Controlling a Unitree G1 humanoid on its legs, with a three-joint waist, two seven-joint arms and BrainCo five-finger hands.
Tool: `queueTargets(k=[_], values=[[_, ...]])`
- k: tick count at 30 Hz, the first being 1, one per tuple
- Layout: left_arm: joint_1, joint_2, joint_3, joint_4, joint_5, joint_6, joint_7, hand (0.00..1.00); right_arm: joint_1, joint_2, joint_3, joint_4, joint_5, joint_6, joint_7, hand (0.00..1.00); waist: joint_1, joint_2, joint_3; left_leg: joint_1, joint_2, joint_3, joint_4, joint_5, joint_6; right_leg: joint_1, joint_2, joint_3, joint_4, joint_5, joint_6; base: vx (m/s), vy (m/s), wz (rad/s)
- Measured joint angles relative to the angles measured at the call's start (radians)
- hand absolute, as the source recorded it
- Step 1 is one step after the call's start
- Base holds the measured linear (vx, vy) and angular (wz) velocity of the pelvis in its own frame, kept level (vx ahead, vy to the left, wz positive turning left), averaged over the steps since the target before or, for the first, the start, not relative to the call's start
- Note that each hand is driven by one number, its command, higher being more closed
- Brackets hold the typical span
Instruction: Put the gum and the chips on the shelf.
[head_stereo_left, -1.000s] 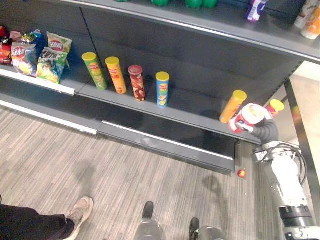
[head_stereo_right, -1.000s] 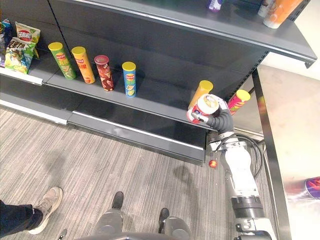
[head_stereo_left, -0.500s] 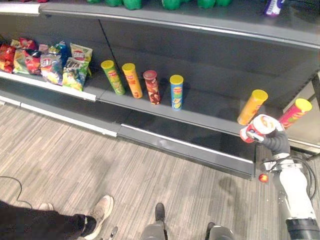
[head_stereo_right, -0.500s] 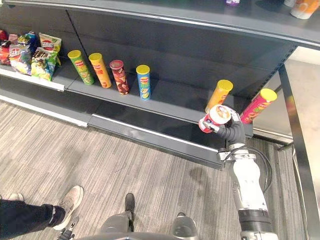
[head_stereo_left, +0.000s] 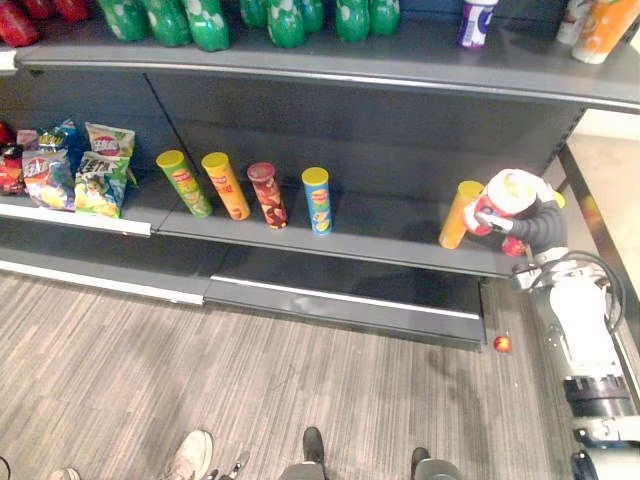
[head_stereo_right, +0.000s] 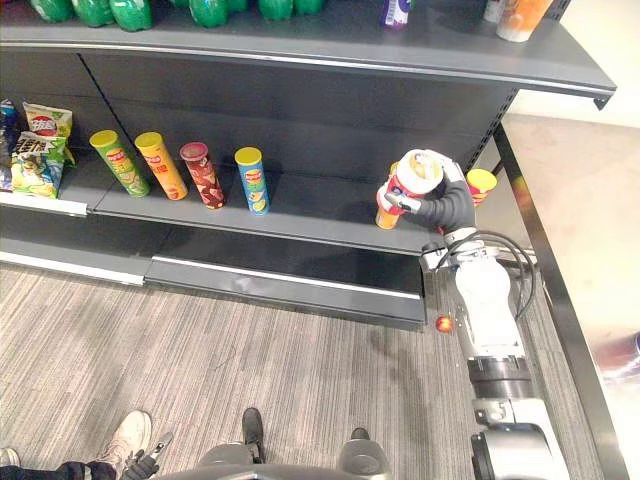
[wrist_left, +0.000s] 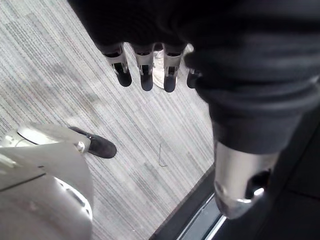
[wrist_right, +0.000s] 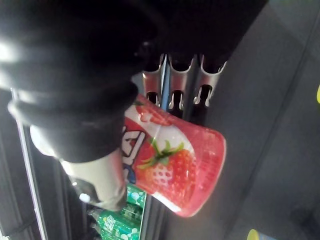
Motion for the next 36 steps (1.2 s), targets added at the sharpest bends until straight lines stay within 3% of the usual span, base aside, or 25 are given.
queueTargets(k=[12, 21, 28, 36], values=[[0.006, 0.000, -0.008, 0.001, 0.068, 0.029, 0.001, 0.00, -0.163, -0.043, 0.076, 0.155, 0.024, 0.099, 0.000, 1.00, 0.025, -0.007, -0.026, -0.005, -0.004, -0.005, 0.000, -0.003, 0.005, 0.021, 0.000, -0.001, -0.042, 0.004, -0.003, -0.01, 0.010, 0.02], [0.004, -0.001, -0.011, -0.001, 0.068, 0.031, 0.000, 0.00, -0.274, -0.053, 0.094, 0.236, 0.078, 0.108, -0.038, 1.00, 0.038, -0.008, -0.027, -0.007, -0.006, -0.029, 0.000, 0.000, 0.006, 0.036, 0.004, -0.030, -0.051, 0.021, -0.003, 0.08, -0.019, 0.07], [0.000, -0.008, -0.012, 0.000, 0.068, 0.031, 0.001, 0.00, -0.269, -0.017, 0.095, 0.227, 0.078, 0.118, 0.005, 1.00, 0.027, -0.007, -0.027, -0.003, -0.006, -0.025, -0.001, -0.002, 0.004, 0.041, 0.004, -0.026, -0.059, 0.021, -0.003, 0.01, -0.001, -0.01], [0.000, -0.009, -0.019, 0.000, 0.068, 0.017, 0.001, 0.00, -0.088, 0.023, 0.114, 0.088, 0.070, 0.153, 0.079, 1.00, 0.020, -0.005, -0.026, 0.015, -0.001, 0.005, -0.001, -0.017, -0.006, 0.034, 0.003, 0.006, -0.047, 0.015, -0.011, -0.03, 0.010, -0.11]])
